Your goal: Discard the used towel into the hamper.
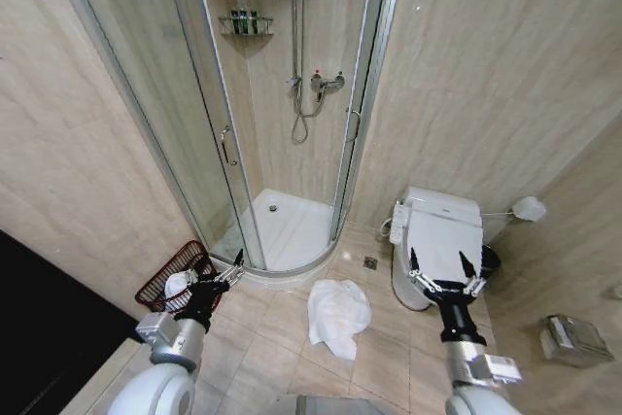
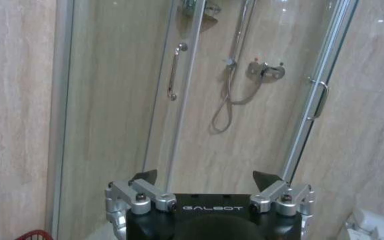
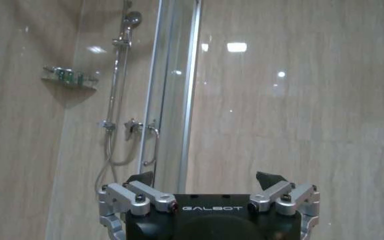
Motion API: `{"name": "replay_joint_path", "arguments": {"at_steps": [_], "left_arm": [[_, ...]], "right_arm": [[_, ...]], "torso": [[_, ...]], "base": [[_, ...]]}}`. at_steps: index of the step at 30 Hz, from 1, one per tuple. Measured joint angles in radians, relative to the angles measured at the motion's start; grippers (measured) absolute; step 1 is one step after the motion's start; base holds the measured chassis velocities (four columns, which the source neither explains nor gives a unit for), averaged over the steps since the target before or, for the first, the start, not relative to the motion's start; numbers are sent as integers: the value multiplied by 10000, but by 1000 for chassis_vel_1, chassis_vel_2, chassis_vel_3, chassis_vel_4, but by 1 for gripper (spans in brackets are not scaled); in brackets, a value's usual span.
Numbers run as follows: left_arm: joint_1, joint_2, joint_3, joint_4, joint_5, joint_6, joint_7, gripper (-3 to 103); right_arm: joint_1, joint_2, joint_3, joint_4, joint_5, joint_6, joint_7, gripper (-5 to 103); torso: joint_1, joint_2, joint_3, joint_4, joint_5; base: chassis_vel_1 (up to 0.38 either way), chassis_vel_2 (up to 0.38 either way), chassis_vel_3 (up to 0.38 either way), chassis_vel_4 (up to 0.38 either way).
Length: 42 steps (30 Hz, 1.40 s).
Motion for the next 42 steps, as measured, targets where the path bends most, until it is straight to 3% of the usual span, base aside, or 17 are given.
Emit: {"name": "replay_joint_path", "arguments": {"at_steps": [6,15,23,32,42], "left_arm": [[0,0,0,0,0,0,0,97],[0,0,0,-1,0,0,0,97],[0,0,0,0,0,0,0,97],[0,0,0,0,0,0,0,97],[0,0,0,0,0,0,0,97]], "right_arm": [[-72,-7,45,-396,464,-260,551,100],[-119,-222,329,-1478,1407,-286,682,100],[19,-197,263,-1836,1553,-150,676,100],[253,-197,272,-1853,1659,181,1172,100],[146,-221,528,-1863,2088,893,66,100]], "torso": [[0,5,1,0,-1],[-14,-31,-17,0,0],[-264,-559,-297,0,-1],[-563,-1200,-634,0,-1],[-890,-1915,-1022,0,-1]], "base": [[0,0,0,0],[0,0,0,0],[0,0,0,0],[0,0,0,0],[0,0,0,0]]}}
